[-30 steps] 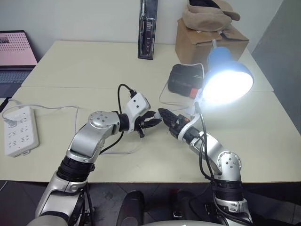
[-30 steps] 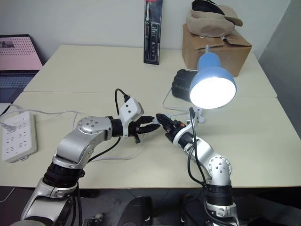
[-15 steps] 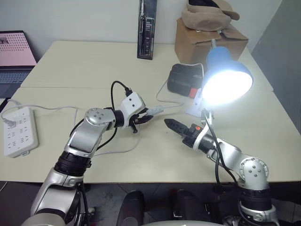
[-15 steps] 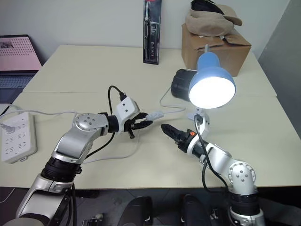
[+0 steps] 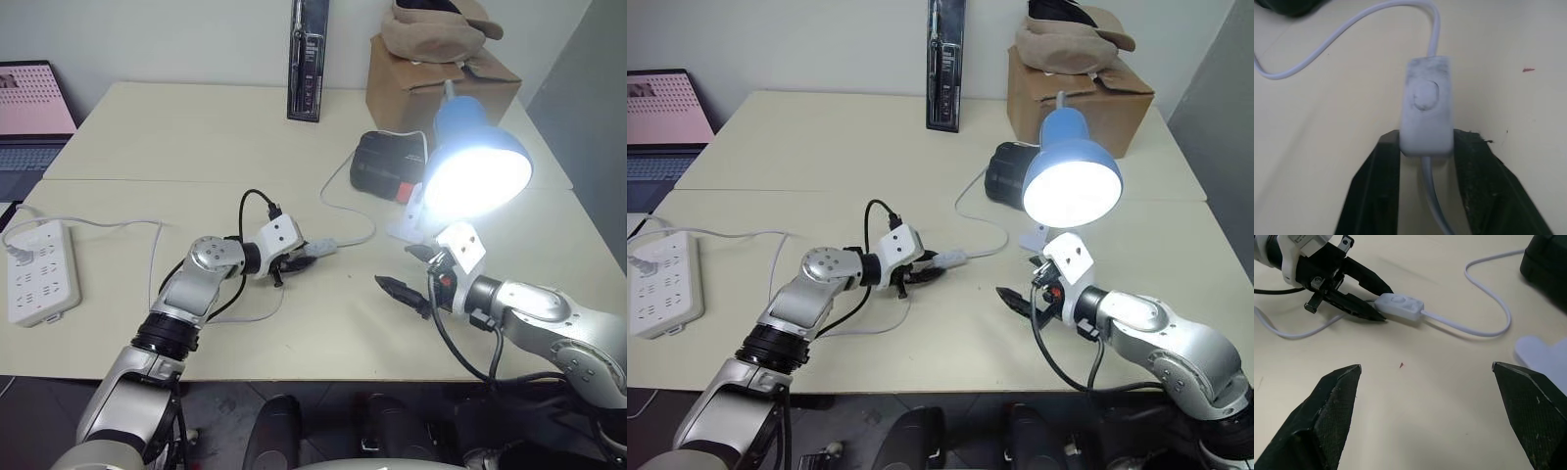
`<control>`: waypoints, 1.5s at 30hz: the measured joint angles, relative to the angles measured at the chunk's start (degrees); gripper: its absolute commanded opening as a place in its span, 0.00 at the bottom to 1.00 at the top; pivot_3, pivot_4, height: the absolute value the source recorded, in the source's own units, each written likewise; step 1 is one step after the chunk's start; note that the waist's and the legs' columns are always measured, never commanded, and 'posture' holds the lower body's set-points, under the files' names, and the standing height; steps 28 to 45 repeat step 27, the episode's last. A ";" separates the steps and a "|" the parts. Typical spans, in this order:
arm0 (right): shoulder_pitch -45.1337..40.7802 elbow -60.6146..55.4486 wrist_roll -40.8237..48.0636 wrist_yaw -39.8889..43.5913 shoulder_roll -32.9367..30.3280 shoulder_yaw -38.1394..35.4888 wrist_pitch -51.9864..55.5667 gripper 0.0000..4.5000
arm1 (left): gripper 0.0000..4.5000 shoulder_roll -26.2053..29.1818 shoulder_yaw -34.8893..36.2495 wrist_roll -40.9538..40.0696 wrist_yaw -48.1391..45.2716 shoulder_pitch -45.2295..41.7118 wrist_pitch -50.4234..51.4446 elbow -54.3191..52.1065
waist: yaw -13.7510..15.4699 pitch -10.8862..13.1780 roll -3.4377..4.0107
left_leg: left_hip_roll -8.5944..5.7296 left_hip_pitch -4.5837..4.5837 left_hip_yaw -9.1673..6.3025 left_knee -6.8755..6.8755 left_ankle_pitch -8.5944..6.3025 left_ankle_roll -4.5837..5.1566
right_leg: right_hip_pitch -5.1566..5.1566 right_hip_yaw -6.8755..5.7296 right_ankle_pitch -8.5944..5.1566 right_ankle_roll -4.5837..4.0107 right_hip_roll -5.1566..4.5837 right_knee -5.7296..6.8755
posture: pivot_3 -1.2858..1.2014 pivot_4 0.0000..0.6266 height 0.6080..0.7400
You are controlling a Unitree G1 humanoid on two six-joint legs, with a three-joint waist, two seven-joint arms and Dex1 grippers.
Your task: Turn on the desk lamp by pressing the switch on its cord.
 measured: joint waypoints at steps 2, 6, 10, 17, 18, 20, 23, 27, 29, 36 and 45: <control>-0.03 0.37 -2.23 1.46 0.32 0.25 -1.14 1.00 | 0.68 0.02 0.09 -0.16 -0.81 0.22 -0.27 -0.12 | 0.00 0.00 0.00 | 0.00 0.00 0.00 0.01 0.00 0.00 | 0.00 0.00 0.00 0.00 0.00 0.02 | 0.52 0.24 1.00; -0.25 2.92 -6.99 4.15 0.88 2.13 -3.30 1.00 | 0.82 0.34 1.55 -0.92 -0.94 1.35 -0.59 -2.10 | -0.02 0.00 0.00 | 0.00 0.00 0.00 0.02 0.00 0.00 | 0.00 0.00 0.00 0.00 0.00 0.04 | 0.52 0.24 1.00; -0.87 4.80 -10.20 7.90 1.44 2.56 -5.46 1.00 | 0.90 1.75 6.72 -3.60 -0.10 2.38 0.51 -7.20 | -0.08 0.01 -0.02 | 0.02 0.00 0.01 0.04 0.01 -0.01 | -0.01 0.01 0.00 0.00 0.00 0.05 | 0.52 0.24 1.00; -0.51 10.22 -15.38 18.80 -2.24 -0.60 -13.84 1.00 | 0.90 13.98 24.35 -14.62 -0.92 13.50 15.31 -25.38 | -0.42 0.02 0.02 | 0.04 0.06 0.03 0.01 0.01 -0.02 | 0.02 0.01 -0.02 0.01 -0.02 0.06 | 0.52 0.24 1.00; -0.47 10.89 -15.56 20.66 -2.29 -1.44 -15.44 1.00 | 0.90 15.57 27.37 -16.14 -1.22 18.63 17.50 -29.52 | -0.44 0.02 0.02 | 0.04 0.08 0.06 0.01 0.01 -0.03 | 0.03 0.05 -0.02 0.01 -0.03 0.04 | 0.52 0.24 1.00; 0.17 12.19 -15.72 22.98 -2.72 -3.32 -17.22 1.00 | 0.90 17.57 31.21 -18.18 -2.50 26.20 20.37 -33.77 | -0.53 0.02 0.01 | 0.03 0.10 0.09 0.01 0.00 -0.03 | 0.05 0.06 -0.02 0.01 -0.06 0.02 | 0.52 0.24 1.00; 0.59 15.13 -16.25 26.80 -4.18 -5.96 -19.37 1.00 | 0.90 18.95 35.82 -22.30 -4.70 34.38 24.55 -38.52 | -0.06 0.03 0.01 | 0.03 0.11 -0.01 0.05 0.01 -0.03 | 0.06 -0.08 -0.02 0.00 -0.10 0.05 | 0.52 0.24 1.00; 0.44 15.45 -16.68 29.49 -4.04 -6.29 -21.00 1.00 | 0.90 19.31 38.88 -25.78 -4.62 35.64 27.01 -40.87 | 0.81 0.04 0.04 | 0.03 0.21 -0.13 0.06 0.02 -0.03 | 0.16 -0.21 -0.08 -0.27 -0.12 0.09 | 0.52 0.24 1.00; 0.44 15.45 -16.68 29.49 -4.04 -6.29 -21.00 1.00 | 0.90 19.31 38.88 -25.78 -4.62 35.64 27.01 -40.87 | 0.81 0.04 0.04 | 0.03 0.21 -0.13 0.06 0.02 -0.03 | 0.16 -0.21 -0.08 -0.27 -0.12 0.09 | 0.52 0.24 1.00; 0.44 15.45 -16.68 29.49 -4.04 -6.29 -21.00 1.00 | 0.90 19.31 38.88 -25.78 -4.62 35.64 27.01 -40.87 | 0.81 0.04 0.04 | 0.03 0.21 -0.13 0.06 0.02 -0.03 | 0.16 -0.21 -0.08 -0.27 -0.12 0.09 | 0.52 0.24 1.00; 0.44 15.45 -16.68 29.49 -4.04 -6.29 -21.00 1.00 | 0.90 19.31 38.88 -25.78 -4.62 35.64 27.01 -40.87 | 0.81 0.04 0.04 | 0.03 0.21 -0.13 0.06 0.02 -0.03 | 0.16 -0.21 -0.08 -0.27 -0.12 0.09 | 0.52 0.24 1.00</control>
